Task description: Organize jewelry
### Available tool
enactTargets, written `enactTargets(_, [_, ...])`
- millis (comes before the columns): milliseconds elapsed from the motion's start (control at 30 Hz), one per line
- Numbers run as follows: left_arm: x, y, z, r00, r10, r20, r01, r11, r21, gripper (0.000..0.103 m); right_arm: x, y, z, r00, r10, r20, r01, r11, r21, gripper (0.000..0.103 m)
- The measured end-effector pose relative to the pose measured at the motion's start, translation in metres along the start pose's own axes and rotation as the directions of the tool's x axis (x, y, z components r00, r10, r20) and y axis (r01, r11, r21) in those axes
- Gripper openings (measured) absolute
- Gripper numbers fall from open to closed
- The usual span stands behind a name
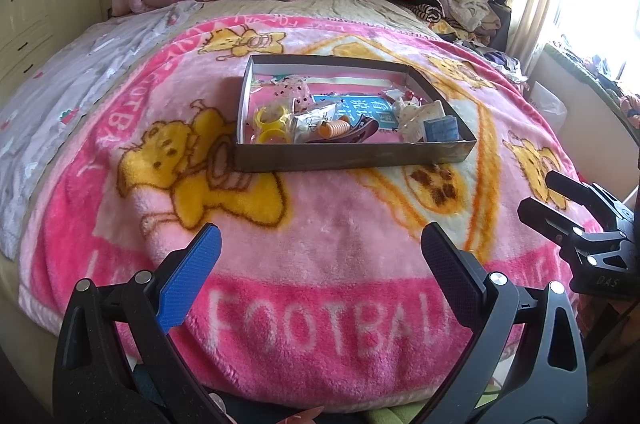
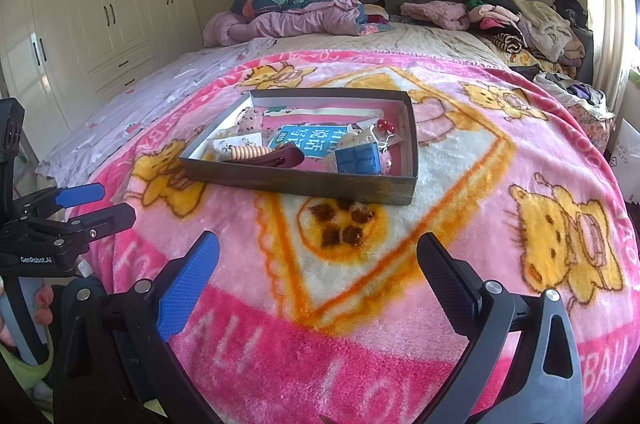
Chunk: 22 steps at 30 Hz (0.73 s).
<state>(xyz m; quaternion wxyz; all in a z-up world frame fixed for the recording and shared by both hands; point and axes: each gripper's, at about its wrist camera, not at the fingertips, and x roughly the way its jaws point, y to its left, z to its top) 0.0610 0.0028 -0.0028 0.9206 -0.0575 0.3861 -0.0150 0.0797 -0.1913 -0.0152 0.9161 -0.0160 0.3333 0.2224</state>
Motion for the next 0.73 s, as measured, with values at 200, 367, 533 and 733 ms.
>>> enactTargets(200, [0.0,0.002,-0.002,1.0,0.008,0.002,-0.008,1.0,-0.008,0.092,0.004,-0.004,0.0,1.0,0.0,-0.006,0.0,1.0,-0.001,0.096])
enactTargets(367, [0.003,0.007,-0.001,0.998,0.06,-0.005,-0.06,0.998,-0.021,0.092,0.005,-0.009,0.002,1.0,-0.016,-0.006,0.016,1.0,0.005,0.096])
enactTargets(533, [0.01,0.031,0.003,0.994,0.106,-0.006,-0.106,0.991,-0.081,0.092,0.007,-0.028,0.009,0.998,-0.056,0.007,0.056,0.998,0.031,0.096])
enactTargets(733, [0.05,0.113,0.041,0.971,0.237,-0.037,-0.239,0.942,-0.235,0.092,0.019,-0.072,0.014,0.988,-0.154,0.009,0.152,0.984,0.096,0.096])
